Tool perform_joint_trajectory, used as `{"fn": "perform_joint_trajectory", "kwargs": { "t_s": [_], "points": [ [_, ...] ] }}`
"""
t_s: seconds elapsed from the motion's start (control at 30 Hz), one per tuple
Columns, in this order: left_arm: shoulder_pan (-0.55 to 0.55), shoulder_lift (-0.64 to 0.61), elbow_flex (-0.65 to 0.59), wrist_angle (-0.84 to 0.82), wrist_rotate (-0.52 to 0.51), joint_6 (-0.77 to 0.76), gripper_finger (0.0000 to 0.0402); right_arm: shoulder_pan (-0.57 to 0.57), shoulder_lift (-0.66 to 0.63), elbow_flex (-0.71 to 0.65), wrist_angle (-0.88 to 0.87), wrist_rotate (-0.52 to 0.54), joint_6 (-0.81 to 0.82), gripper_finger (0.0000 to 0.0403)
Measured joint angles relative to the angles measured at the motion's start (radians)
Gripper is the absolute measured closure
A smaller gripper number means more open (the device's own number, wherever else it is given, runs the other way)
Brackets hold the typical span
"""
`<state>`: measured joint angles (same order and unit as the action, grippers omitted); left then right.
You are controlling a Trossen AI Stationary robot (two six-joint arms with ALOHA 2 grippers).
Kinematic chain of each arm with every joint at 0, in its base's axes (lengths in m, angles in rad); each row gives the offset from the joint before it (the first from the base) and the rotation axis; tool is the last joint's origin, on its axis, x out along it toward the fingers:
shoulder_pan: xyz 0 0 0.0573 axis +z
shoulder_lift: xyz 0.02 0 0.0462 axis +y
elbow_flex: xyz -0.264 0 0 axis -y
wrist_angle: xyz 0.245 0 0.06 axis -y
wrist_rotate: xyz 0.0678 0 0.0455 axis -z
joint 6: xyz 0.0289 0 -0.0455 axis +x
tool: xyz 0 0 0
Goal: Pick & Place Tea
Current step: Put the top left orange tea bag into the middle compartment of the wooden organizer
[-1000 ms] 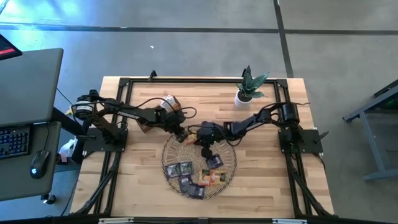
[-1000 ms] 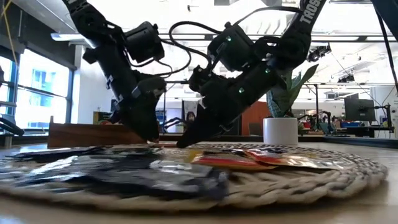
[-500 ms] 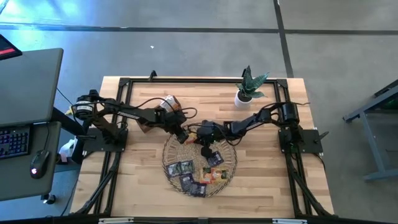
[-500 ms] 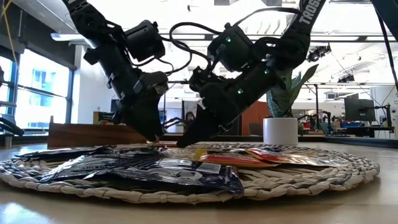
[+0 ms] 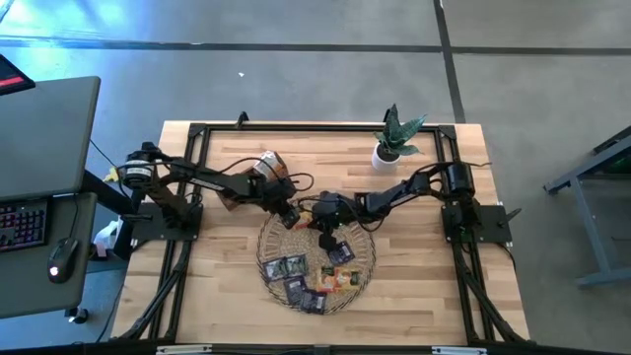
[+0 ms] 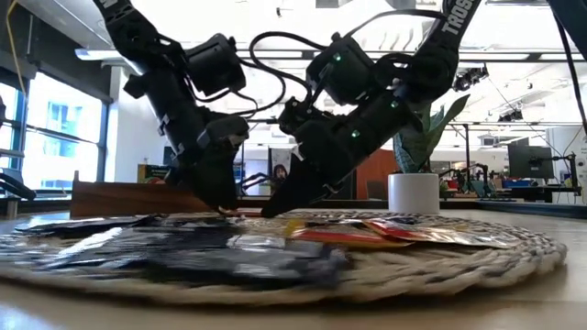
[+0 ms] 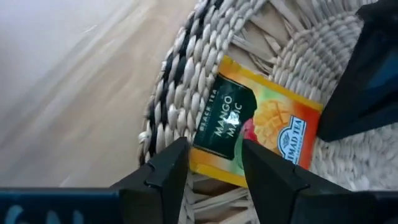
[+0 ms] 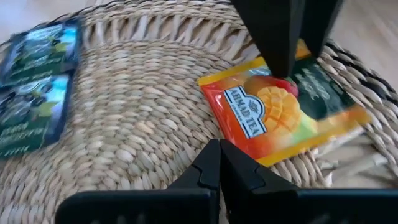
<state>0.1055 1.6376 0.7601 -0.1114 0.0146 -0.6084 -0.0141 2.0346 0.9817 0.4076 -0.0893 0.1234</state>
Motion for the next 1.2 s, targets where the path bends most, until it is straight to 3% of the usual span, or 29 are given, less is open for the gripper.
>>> {"fn": "perform_joint_trajectory", "kwargs": {
  "t_s": [0.33,0.9,1.2],
  "points": [
    [-0.007,0.02,-0.002,0.068,0.034,-0.001,0.0254,0.002,0.0,0.0,-0.005,-0.01,0.0,0.0403],
    [-0.007,0.021,-0.005,0.052,0.065,0.026,0.0394,0.001,0.0,0.0,-0.023,0.028,0.0,0.0403],
    [-0.011,-0.039,0.002,-0.035,0.003,0.027,0.0401,-0.002,0.0,0.001,-0.017,0.011,0.0,0.0403]
  ]
}}
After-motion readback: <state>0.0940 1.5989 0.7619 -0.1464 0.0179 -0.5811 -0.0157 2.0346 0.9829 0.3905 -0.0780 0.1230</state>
